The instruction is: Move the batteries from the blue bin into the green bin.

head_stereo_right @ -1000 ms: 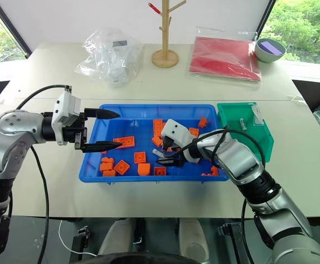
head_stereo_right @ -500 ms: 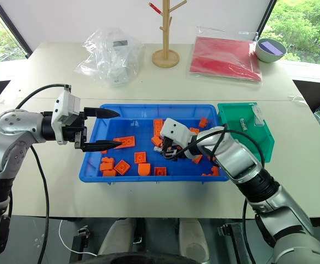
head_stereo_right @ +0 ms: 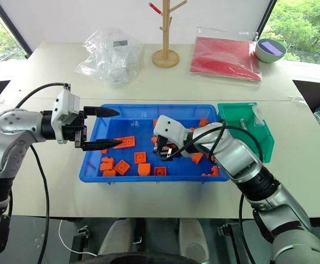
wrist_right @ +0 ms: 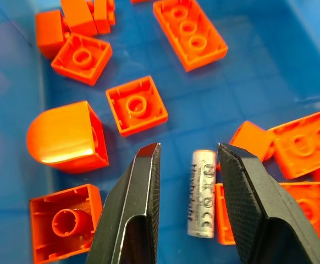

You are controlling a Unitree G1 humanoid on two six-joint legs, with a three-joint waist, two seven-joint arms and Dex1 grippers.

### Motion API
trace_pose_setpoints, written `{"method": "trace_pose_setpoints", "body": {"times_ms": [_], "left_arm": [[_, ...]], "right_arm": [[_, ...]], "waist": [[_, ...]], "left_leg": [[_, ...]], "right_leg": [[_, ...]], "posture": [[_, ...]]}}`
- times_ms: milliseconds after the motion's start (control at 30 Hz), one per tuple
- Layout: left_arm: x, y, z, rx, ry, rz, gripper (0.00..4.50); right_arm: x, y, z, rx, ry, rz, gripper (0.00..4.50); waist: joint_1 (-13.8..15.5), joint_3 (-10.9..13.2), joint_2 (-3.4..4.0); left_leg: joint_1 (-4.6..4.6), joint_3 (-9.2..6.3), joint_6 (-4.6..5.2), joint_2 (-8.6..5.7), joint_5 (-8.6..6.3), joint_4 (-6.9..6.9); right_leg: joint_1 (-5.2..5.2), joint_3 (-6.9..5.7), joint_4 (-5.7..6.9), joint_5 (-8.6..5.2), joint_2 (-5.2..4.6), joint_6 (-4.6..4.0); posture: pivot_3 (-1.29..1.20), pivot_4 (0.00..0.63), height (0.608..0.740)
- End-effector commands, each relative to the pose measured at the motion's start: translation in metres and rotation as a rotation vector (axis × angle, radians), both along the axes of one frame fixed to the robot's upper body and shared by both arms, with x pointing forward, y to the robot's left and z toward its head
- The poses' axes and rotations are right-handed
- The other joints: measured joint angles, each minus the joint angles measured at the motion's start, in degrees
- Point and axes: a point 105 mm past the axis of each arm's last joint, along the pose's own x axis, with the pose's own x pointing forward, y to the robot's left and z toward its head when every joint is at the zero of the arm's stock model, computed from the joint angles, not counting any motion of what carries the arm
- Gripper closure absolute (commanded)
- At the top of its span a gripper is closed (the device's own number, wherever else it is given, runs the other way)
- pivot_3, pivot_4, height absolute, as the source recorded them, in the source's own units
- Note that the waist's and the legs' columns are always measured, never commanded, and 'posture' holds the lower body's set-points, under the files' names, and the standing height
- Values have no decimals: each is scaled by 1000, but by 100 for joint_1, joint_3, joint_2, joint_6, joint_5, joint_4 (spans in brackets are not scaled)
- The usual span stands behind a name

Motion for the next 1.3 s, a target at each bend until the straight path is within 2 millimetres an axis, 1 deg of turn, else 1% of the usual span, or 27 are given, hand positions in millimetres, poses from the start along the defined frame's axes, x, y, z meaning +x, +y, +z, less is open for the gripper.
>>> {"method": "trace_pose_setpoints", "body": {"times_ms": [33, 167, 300, 400, 433, 600, 733, 800, 833, 900, 933, 1000, 1033, 1067, 1167, 1300], "left_arm": [[-3, 0, 10, -4, -31, -10, 0], [-5, 0, 11, -5, -27, -11, 0], [-7, 2, 11, -5, -20, -12, 0], [-9, 2, 10, -2, -15, -13, 0], [-9, 2, 10, -2, -14, -14, 0], [-7, 2, 10, -2, -15, -13, 0], [-7, 0, 8, -2, -16, -16, 0], [-7, 0, 8, -3, -17, -17, 0], [-7, 0, 8, -4, -17, -19, 0], [-7, -1, 7, -3, -16, -22, 0], [-7, -1, 7, -3, -16, -23, 0], [-8, -1, 6, -2, -14, -24, 0], [-8, -1, 5, -1, -14, -24, 0], [-8, 0, 4, -1, -10, -25, 0], [-8, -1, 2, -3, -3, -31, 0], [-8, -5, 1, -10, -4, -43, 0]], "right_arm": [[1, 4, -10, -6, 12, 19, 2835], [3, -1, -25, -38, 41, 11, 2835], [6, -4, -30, -35, 53, 2, 2835], [6, -7, -30, -36, 53, 0, 3723], [6, -7, -30, -35, 51, -1, 4148], [7, -3, -11, 7, 24, -4, 4148], [7, -5, -7, -1, -1, -4, 4148], [5, -5, 0, 17, 0, -6, 4148], [3, -5, 5, 26, 0, -5, 3929], [0, -9, 14, 42, -8, -15, 3294], [-1, -13, 20, 42, -19, -25, 2860], [-5, -22, 29, 37, -36, -43, 1836], [-6, -27, 32, 33, -40, -51, 1231], [-8, -33, 34, 23, -42, -62, 827], [-12, -45, 29, -13, -33, -81, 827], [-9, -50, 14, -48, -22, -98, 827]], "waist": [[1, 0, 0], [0, -3, -4], [-1, -4, -6], [0, -4, -6], [0, -5, -7], [4, -4, -7], [3, -4, -7], [3, -4, -7], [4, -4, -7], [5, -4, -7], [9, -4, -7], [17, -4, -7], [17, -4, -7], [15, -4, -7], [12, -4, -7], [-9, -4, -8]], "left_leg": [[0, 0, 0, 0, 0, 0], [1, 1, 0, 0, 0, 0], [7, 1, 0, 0, 0, 0], [9, 0, 0, 1, 0, 0], [9, 0, 0, 1, 0, 0], [7, -1, 0, 0, 0, 0], [7, -1, 0, 0, 0, 0], [7, -1, 0, 0, 0, -1], [6, -2, 0, 1, 0, -1], [5, -2, 0, 1, 0, 0], [5, -3, 0, 1, 0, -1], [4, -3, 0, 1, 0, 0], [4, -3, 0, 1, 0, 0], [4, -4, 0, 1, 0, 0], [4, -5, 0, 1, 0, -1], [5, -4, 0, 1, 0, -2]], "right_leg": [[0, 0, 0, 0, 0, 0], [2, -1, 1, 0, 1, 0], [7, -1, 1, 0, 1, 0], [9, 0, 1, 0, 1, 0], [9, -1, 1, 0, 1, 0], [8, -1, 1, 0, 0, 0], [7, -1, 1, 0, 0, -1], [6, -1, 1, 0, 0, 0], [6, -1, 1, 0, 0, 0], [5, -1, 1, 0, 0, 0], [5, -1, 1, 0, 0, 0], [5, -1, 0, 0, -2, 0], [6, -2, -1, 0, -2, -1], [6, -1, -2, -1, -3, -1], [6, -2, -3, -2, -3, -3], [5, -1, -3, -2, -2, -4]], "posture": [[0, 150, 736], [0, 150, 736], [0, 150, 736], [0, 150, 736], [0, 150, 736], [0, 150, 736], [0, 150, 736], [0, 150, 736], [0, 150, 736], [0, 150, 736], [0, 150, 736], [0, 150, 736], [0, 150, 736], [0, 150, 736], [0, 150, 736], [0, 150, 736]]}}
